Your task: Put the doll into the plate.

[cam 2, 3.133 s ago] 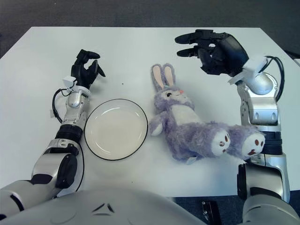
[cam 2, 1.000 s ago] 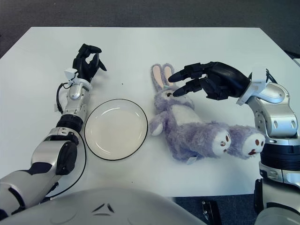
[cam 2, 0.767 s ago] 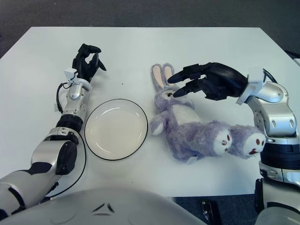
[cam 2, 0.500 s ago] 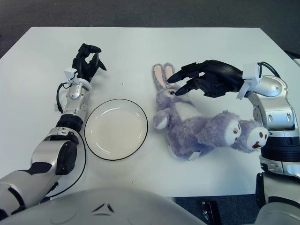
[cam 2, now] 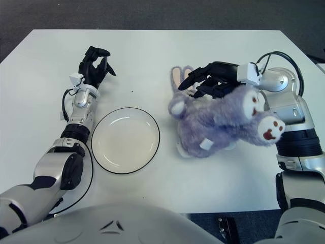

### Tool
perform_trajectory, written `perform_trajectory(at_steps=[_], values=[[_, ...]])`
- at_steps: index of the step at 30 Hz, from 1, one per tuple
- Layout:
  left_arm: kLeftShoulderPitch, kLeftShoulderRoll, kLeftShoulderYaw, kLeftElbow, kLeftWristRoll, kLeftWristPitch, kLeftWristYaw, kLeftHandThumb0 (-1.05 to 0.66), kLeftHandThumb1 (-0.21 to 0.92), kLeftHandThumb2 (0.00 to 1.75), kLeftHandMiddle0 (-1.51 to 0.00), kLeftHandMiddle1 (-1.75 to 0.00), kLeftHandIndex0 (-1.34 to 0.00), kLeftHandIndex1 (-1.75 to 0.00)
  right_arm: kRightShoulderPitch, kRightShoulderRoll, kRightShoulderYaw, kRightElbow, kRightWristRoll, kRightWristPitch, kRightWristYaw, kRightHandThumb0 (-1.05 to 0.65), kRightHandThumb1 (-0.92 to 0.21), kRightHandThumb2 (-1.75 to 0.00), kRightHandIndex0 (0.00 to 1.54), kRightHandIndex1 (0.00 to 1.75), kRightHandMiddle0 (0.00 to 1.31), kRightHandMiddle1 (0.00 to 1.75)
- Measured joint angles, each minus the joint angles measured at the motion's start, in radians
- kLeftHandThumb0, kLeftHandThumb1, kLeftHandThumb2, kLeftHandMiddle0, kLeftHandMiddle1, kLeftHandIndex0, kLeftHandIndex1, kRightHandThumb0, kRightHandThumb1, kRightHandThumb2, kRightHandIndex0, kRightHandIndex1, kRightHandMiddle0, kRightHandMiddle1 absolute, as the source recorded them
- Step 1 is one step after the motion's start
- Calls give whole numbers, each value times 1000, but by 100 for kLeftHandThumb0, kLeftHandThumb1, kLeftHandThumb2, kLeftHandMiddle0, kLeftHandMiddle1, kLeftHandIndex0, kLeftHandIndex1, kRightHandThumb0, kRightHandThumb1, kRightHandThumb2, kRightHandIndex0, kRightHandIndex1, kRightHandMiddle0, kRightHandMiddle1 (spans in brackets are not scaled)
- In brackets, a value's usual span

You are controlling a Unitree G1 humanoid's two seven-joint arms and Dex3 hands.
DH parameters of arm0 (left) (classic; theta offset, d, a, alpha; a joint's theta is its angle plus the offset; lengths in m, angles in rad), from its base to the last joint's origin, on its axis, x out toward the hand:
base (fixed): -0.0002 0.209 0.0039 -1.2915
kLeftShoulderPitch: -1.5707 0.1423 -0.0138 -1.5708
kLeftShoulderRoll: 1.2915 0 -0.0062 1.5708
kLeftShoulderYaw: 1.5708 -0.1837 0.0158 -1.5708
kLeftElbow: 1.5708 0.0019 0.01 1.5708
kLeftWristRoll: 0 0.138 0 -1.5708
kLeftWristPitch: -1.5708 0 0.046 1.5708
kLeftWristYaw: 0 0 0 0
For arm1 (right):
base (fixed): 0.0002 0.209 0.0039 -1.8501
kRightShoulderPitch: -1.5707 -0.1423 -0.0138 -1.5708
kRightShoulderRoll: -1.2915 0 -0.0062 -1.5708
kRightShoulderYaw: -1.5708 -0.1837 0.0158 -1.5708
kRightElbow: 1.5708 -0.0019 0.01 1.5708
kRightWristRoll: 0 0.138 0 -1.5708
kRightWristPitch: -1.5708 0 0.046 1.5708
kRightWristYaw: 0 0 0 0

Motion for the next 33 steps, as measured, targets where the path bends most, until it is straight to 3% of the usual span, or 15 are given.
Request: perform_trajectory(at_steps=[8, 33], values=[[17, -3, -1, -13, 0, 8, 0, -36, 92, 27, -87, -175, -46, -147, -59, 41, 12, 111, -23, -89, -29, -50, -92, -84, 102, 3, 60, 23], [27, -12, -2, -25, -2, 16, -1, -36, 92, 28, -86, -175, -45, -149, -139, 146, 30, 199, -43, -151, -58, -50, -92, -83, 102, 4, 57, 28]])
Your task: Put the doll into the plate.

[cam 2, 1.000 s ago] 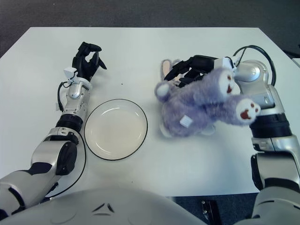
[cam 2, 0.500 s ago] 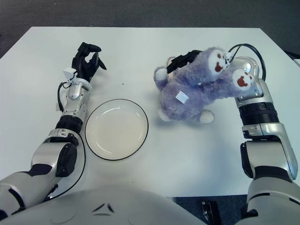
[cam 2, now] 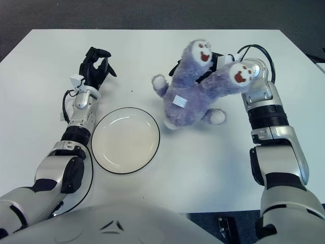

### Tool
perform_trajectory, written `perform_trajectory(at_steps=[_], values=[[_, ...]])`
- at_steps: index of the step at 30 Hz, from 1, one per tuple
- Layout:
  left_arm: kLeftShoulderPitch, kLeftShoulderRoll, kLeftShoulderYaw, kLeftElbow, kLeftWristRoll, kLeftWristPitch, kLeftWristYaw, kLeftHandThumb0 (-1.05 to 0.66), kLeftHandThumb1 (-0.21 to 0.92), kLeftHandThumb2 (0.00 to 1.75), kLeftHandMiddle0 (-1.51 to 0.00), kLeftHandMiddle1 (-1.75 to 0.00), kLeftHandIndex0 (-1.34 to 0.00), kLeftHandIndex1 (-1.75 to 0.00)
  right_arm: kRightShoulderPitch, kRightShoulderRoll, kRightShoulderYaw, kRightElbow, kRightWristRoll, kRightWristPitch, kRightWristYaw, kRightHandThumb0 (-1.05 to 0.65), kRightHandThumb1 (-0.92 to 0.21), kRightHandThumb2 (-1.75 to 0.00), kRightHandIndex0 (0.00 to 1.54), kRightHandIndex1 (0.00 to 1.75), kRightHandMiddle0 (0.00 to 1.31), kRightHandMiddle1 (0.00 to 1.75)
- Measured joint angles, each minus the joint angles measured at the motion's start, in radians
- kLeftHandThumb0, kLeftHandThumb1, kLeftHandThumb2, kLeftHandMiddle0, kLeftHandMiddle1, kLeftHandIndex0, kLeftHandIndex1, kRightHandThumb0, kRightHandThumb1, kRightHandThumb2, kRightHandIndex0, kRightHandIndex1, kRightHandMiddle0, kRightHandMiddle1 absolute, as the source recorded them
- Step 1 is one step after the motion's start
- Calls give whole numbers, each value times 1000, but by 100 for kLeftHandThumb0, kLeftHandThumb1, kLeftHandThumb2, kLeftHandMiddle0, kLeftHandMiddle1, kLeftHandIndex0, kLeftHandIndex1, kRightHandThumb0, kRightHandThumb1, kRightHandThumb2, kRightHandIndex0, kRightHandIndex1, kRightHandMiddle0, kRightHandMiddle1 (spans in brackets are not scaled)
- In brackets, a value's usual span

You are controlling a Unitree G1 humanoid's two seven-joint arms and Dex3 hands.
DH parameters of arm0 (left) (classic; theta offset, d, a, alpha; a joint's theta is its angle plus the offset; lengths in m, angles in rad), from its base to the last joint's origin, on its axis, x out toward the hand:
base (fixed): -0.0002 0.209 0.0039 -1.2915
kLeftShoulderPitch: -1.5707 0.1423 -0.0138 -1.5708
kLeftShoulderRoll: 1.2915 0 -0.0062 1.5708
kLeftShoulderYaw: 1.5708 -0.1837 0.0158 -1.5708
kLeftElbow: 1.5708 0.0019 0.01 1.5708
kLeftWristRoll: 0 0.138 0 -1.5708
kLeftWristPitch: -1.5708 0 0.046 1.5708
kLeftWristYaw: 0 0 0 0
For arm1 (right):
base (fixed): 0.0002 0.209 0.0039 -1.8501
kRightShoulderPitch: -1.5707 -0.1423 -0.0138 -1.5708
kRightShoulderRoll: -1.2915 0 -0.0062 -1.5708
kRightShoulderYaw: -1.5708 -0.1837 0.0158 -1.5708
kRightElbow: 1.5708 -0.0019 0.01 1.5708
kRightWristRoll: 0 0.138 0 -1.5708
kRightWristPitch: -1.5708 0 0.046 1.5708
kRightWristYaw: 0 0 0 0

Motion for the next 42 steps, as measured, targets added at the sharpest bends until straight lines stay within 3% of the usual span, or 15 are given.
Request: perform_trajectory(at_steps=[6, 12, 21, 42], values=[[0, 1, 3, 8, -8, 0, -9, -36, 92, 29, -86, -175, -45, -149, -3, 16, 0, 9, -11, -15, -32, -50, -92, -83, 99, 3, 56, 30], [0, 3, 9, 35, -16, -1, -23, -36, 92, 29, -86, -175, -45, -149, -28, 56, 8, 32, -68, -25, -129, -49, -92, -82, 97, 1, 54, 34], [-1, -2, 12, 61, -20, -11, -44, -36, 92, 29, -87, -175, -45, -149, -136, 128, 43, 148, -201, 15, -296, -50, -92, -83, 92, 0, 50, 39], [-1, -3, 25, 61, -47, -21, -71, -35, 92, 29, -89, -175, -45, -149, -197, 187, 62, 329, -234, -36, -384, -53, -92, -83, 95, 1, 53, 45]])
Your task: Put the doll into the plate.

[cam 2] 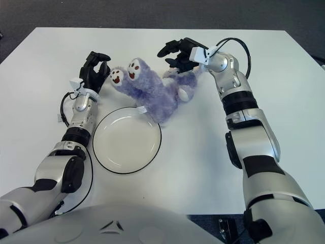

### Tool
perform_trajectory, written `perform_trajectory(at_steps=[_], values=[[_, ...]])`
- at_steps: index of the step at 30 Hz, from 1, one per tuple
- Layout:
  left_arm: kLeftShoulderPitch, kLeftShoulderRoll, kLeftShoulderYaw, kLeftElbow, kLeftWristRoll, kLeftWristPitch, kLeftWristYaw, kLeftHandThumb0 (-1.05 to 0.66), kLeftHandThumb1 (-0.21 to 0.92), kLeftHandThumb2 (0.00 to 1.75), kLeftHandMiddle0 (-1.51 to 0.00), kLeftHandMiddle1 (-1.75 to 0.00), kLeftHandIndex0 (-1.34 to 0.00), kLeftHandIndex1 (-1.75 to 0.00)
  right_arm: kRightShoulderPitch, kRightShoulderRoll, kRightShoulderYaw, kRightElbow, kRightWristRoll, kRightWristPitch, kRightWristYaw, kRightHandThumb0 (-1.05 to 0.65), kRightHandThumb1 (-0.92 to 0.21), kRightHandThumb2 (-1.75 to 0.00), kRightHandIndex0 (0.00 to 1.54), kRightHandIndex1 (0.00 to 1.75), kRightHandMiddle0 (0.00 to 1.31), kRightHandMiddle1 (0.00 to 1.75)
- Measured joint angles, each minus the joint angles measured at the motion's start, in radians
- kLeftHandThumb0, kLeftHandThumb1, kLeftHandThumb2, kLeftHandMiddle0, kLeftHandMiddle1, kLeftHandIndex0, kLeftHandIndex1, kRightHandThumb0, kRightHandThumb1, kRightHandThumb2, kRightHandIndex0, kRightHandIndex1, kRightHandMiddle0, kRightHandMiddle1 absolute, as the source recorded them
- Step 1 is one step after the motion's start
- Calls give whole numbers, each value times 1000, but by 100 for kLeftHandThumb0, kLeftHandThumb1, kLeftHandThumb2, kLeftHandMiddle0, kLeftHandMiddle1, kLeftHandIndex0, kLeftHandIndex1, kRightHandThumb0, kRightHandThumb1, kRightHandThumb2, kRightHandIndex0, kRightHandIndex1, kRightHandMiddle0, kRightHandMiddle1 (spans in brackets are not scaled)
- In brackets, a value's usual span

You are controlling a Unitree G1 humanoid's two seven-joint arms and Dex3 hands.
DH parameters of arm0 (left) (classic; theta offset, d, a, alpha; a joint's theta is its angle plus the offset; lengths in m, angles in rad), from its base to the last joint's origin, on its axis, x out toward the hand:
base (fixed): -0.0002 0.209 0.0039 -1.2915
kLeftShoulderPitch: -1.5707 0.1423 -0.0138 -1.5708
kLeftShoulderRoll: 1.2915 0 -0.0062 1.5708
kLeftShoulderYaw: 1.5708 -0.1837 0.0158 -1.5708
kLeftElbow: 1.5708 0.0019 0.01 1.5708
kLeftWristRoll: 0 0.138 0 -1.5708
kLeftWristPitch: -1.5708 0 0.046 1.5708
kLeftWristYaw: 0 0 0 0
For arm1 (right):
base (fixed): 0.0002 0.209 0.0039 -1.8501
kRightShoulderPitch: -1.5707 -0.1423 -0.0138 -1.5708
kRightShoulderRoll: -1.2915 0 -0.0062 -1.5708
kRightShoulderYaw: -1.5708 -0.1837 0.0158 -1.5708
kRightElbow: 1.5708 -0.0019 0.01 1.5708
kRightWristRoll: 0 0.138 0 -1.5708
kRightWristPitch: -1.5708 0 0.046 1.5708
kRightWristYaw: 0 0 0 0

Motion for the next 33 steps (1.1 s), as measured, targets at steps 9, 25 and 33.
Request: perform_trajectory(at_steps=[9, 25, 33], values=[[0, -4, 1, -4, -1, 0, -15, -35, 92, 29, -89, -175, -45, -149, -29, 6, 7, 21, -49, 62, -84, -50, -92, -81, 93, 0, 48, 56], [8, -4, 2, -16, -4, 0, -24, -35, 92, 29, -90, -175, -45, -149, -39, -18, -24, 32, -35, 41, -114, -49, -92, -81, 91, 0, 40, 71], [13, -3, 3, -28, -5, 0, -27, -35, 92, 28, -91, -175, -45, -149, -28, -102, -120, -87, 87, -20, -17, -48, -92, -79, 93, 1, 39, 70]])
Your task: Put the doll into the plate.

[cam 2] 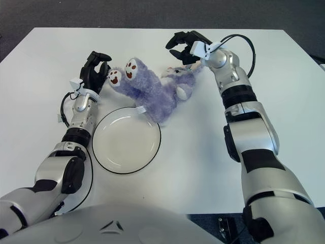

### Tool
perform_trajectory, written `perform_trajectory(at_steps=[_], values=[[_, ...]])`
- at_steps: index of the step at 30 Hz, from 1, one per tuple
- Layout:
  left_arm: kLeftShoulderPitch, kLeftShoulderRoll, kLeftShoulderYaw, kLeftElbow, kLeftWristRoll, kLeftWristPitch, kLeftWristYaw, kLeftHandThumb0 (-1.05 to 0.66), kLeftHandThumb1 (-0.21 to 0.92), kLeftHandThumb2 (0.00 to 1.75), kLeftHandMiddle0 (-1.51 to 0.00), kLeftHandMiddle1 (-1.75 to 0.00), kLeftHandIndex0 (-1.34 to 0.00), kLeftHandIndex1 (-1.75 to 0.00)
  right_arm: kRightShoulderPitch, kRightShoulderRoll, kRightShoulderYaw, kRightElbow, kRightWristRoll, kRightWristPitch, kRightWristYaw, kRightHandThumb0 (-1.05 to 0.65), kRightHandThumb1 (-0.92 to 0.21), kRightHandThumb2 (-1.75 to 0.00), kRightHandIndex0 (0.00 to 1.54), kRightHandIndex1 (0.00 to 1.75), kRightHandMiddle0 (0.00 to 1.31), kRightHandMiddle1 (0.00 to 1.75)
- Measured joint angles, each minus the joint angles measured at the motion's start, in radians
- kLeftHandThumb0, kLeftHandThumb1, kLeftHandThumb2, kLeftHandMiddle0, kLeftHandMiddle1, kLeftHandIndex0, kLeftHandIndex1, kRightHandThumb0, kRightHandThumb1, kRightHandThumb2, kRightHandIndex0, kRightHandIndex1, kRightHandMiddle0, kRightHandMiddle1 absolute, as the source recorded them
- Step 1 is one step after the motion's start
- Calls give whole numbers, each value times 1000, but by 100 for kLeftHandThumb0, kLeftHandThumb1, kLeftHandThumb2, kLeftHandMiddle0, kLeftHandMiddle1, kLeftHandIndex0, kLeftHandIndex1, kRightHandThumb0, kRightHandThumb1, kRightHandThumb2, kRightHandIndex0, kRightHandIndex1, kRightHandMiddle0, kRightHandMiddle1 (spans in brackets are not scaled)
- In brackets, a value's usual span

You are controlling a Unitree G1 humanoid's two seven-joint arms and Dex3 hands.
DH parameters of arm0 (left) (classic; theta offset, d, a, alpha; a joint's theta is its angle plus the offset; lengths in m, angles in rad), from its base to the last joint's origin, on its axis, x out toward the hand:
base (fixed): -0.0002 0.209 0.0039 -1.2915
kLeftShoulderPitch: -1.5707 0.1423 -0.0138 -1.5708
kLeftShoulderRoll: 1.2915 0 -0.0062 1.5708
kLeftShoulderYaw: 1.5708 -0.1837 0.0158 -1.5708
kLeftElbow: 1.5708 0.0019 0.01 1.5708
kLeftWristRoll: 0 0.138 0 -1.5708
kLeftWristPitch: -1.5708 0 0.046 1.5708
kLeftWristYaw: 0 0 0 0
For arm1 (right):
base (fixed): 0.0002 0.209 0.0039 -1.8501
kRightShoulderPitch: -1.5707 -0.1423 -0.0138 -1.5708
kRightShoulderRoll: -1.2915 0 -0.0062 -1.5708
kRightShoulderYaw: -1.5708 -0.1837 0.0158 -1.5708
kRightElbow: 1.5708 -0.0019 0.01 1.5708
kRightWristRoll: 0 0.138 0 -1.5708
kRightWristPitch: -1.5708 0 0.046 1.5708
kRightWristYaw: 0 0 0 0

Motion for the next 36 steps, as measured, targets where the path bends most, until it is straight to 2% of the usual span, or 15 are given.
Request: perform_trajectory(at_steps=[6, 16, 19, 23, 30, 36], values=[[5, 0, 0, -2, 0, 0, 0, -35, 92, 28, -91, -175, -45, -148, 67, -66, -52, -208, 88, 12, 98, -44, -92, -74, 94, 1, 40, 64], [6, -9, -2, -2, 0, 1, -1, -35, 92, 28, -91, -175, -45, -148, 223, -135, -83, -479, 107, 125, 166, -41, -92, -69, 94, 1, 43, 62], [7, -10, -2, -2, 0, 1, -1, -35, 92, 28, -91, -175, -45, -148, 256, -151, -94, -515, 105, 141, 176, -40, -92, -67, 92, 0, 49, 52], [8, -17, -3, -1, 0, 0, -1, -35, 92, 28, -91, -175, -46, -148, 342, -206, -124, -572, 68, 62, 151, -40, -92, -67, 90, 0, 50, 48], [10, -15, -1, 4, 1, 0, -1, -35, 92, 28, -91, -175, -46, -148, 451, -247, -157, -583, -25, -54, 50, -45, -92, -65, 88, 0, 48, 41], [10, -14, 0, 12, 1, 0, -1, -35, 92, 28, -91, -175, -46, -148, 511, -266, -159, -582, -101, -98, -7, -45, -92, -63, 85, 0, 47, 37]])
